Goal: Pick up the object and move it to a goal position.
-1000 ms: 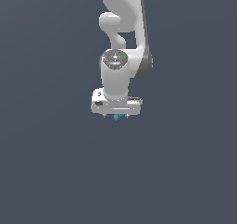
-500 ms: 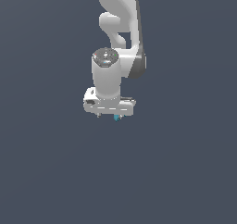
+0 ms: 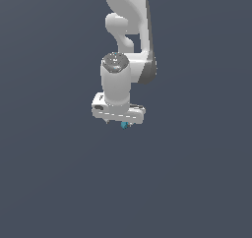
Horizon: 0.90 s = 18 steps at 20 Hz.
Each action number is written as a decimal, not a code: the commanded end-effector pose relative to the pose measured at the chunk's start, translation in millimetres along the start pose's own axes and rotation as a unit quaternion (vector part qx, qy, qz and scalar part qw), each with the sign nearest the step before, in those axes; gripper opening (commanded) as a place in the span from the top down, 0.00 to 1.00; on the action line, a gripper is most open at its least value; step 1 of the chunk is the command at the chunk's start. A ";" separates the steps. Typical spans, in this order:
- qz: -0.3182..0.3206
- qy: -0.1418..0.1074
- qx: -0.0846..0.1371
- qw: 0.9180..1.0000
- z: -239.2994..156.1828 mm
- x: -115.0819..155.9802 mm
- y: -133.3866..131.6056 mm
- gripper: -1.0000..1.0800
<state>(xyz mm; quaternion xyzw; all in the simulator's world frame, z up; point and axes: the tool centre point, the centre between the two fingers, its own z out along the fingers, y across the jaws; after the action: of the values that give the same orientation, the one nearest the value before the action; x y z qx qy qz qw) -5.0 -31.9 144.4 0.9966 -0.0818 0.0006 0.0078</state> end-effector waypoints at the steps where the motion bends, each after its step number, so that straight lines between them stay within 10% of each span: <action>1: 0.019 0.000 0.001 1.000 3.8 -3.9 -2.8 0.04; 18: 0.221 -0.003 0.007 0.975 40.3 -48.0 -24.6 0.04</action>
<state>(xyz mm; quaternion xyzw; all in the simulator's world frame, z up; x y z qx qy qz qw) -44.3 -2.7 106.9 0.9597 -0.2809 -0.0004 0.0007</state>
